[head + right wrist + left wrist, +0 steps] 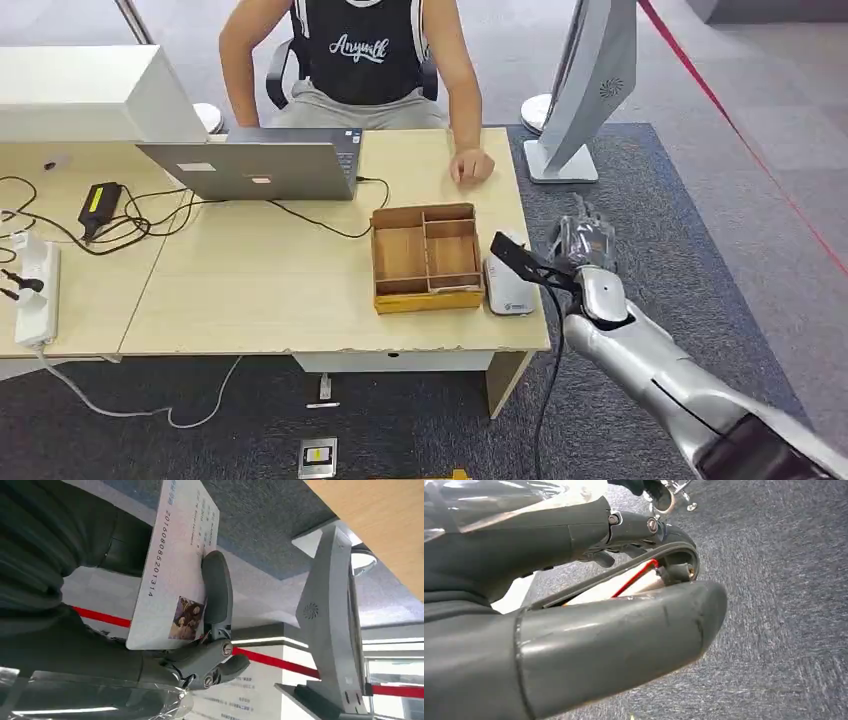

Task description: Pass the card to the sensor for recognition and then transmit it.

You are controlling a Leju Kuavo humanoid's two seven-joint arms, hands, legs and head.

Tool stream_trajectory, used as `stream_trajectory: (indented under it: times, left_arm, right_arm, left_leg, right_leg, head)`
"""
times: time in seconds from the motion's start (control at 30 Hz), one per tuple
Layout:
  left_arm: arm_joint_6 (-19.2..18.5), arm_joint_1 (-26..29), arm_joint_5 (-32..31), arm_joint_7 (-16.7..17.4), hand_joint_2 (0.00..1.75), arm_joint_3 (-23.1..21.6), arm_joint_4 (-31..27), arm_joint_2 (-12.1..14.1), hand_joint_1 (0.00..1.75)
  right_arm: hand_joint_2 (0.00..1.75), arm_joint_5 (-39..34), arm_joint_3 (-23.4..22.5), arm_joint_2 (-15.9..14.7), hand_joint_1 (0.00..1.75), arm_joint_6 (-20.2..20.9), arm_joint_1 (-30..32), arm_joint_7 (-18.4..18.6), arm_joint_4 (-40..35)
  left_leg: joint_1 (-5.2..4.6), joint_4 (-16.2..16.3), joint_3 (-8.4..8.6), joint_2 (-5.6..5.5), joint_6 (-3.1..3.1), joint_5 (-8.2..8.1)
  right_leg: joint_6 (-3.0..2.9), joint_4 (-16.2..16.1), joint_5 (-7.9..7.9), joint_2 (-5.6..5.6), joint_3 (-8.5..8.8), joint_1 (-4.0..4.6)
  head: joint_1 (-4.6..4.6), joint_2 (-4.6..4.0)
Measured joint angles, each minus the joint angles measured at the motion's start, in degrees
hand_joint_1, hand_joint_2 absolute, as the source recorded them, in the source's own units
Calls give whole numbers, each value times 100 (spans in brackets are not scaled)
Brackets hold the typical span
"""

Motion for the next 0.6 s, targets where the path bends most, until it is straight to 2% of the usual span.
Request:
stream_trajectory:
  times: [0.3,0.6]
  left_arm:
    - [-13,0,2,-29,0,-83,0,11,0]
    - [-35,-2,39,59,0,-142,0,11,0]
  right_arm:
    - [175,-149,2,-28,175,-4,172,-48,28]
    - [175,-206,72,153,175,-18,269,-396,219]
  left_leg:
    - [0,-1,-1,0,0,0]
    - [1,-2,-1,0,0,0]
  right_leg:
    - [0,0,0,0,0,0]
    - [0,1,0,0,1,1]
  head:
    - [0,0]
    - [-2,0]
